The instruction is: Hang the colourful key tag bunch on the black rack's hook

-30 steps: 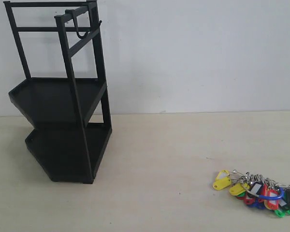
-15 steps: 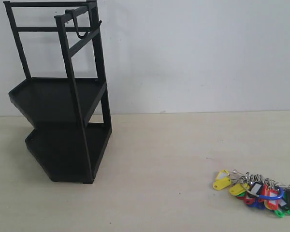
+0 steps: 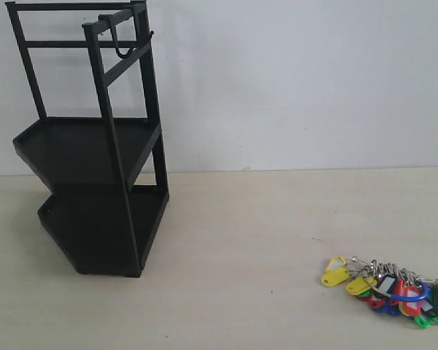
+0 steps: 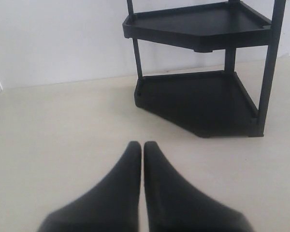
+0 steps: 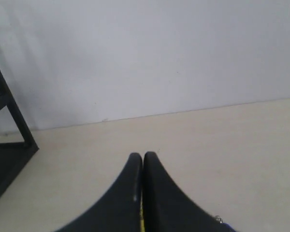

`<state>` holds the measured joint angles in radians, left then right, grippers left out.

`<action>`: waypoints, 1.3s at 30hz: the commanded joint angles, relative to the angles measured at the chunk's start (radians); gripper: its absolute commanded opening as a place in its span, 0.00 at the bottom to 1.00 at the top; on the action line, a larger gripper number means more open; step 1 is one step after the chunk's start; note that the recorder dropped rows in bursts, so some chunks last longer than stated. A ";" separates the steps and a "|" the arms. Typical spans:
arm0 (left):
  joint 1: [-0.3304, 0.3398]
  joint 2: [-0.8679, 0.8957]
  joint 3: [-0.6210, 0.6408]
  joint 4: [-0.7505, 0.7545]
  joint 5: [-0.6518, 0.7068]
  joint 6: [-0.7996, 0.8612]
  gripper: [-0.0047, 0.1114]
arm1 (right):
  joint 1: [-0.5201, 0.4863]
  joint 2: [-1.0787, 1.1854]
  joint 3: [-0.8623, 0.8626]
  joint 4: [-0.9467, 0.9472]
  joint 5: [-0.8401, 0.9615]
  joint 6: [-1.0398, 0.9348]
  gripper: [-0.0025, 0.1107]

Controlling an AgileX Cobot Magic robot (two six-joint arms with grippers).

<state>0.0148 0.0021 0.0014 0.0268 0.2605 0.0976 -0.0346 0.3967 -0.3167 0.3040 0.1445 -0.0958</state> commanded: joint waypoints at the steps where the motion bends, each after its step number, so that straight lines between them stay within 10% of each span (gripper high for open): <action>1: -0.001 -0.002 -0.001 -0.003 -0.009 -0.001 0.08 | -0.003 0.026 -0.008 0.004 -0.103 0.056 0.02; 28: -0.001 -0.002 -0.001 -0.003 -0.009 -0.001 0.08 | -0.003 0.917 -0.082 0.030 -0.134 0.963 0.04; 39: -0.001 -0.002 -0.001 -0.003 -0.009 -0.001 0.08 | -0.003 1.062 -0.216 0.030 -0.110 1.058 0.59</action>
<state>0.0148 0.0021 0.0014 0.0268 0.2605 0.0976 -0.0346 1.4368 -0.5030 0.3397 0.0190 0.9507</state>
